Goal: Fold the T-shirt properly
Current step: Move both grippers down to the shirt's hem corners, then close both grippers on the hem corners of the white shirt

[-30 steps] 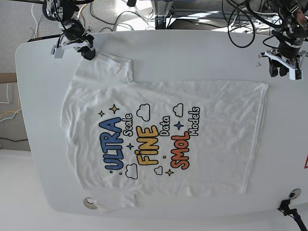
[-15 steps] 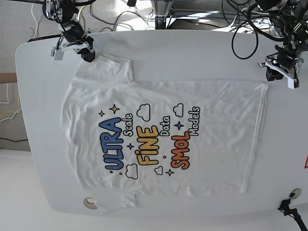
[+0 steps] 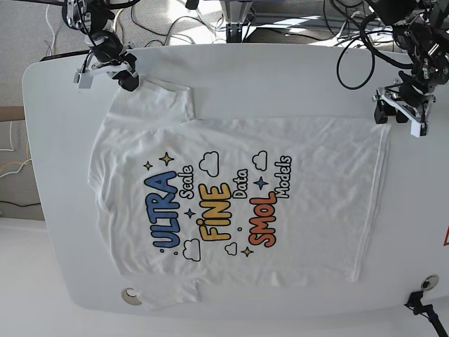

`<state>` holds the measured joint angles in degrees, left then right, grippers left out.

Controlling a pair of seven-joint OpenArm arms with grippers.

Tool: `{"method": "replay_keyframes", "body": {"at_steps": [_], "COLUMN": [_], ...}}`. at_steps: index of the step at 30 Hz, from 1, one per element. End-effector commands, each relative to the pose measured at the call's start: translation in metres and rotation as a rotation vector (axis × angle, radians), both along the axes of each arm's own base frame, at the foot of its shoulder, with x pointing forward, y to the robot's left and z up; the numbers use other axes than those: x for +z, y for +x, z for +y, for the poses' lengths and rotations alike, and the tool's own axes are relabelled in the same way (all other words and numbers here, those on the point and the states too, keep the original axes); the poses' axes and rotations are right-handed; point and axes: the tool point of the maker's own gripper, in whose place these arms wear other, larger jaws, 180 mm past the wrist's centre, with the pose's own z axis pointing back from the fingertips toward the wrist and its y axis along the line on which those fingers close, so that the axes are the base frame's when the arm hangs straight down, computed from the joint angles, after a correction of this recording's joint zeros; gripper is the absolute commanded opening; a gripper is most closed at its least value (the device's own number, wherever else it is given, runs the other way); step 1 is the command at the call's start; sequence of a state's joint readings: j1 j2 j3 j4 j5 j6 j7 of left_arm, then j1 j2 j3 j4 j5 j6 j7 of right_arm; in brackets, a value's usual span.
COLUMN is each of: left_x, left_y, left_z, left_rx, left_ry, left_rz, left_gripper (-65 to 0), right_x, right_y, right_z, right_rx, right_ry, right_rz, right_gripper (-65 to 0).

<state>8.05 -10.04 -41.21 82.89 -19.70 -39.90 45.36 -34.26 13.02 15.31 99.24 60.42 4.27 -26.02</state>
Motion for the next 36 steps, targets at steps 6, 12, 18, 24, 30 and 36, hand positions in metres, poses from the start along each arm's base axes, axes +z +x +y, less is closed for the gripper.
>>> {"method": "replay_keyframes", "body": {"at_steps": [6,12,18,24,30,36], "left_x": [0.009,-0.003,-0.003,-0.001,0.011,0.028], "left_y": [0.027,0.024,0.024,0.025,0.013,-0.028], "left_z": [-0.003,-0.004,-0.004,-0.003,-0.002,-0.005], "left_rx": [-0.020,-0.007,-0.006,-0.005,-0.033,-0.097], "left_ry": [-0.022,-0.053,-0.054,-0.049,0.011,0.129], "left_rz": [-0.055,-0.027,-0.031,-0.037,-0.033,0.014], "left_gripper": [-29.1,-29.2,-49.0,-65.0,-65.0,-65.0], "right_x": [0.008,0.008,0.008,0.009,0.018,0.043], "right_y": [0.005,0.004,0.004,0.005,-0.001,-0.023], "right_z": [-0.002,-0.002,-0.002,-0.001,0.003,0.010], "right_rx": [0.003,0.002,0.002,0.004,0.016,0.045], "right_ry": [-0.002,-0.002,-0.002,0.000,-0.005,-0.023], "right_rz": [-0.033,-0.032,-0.032,-0.036,-0.046,-0.059], "right_gripper": [-65.0,-65.0,-65.0,-65.0,-65.0,-65.0]}}
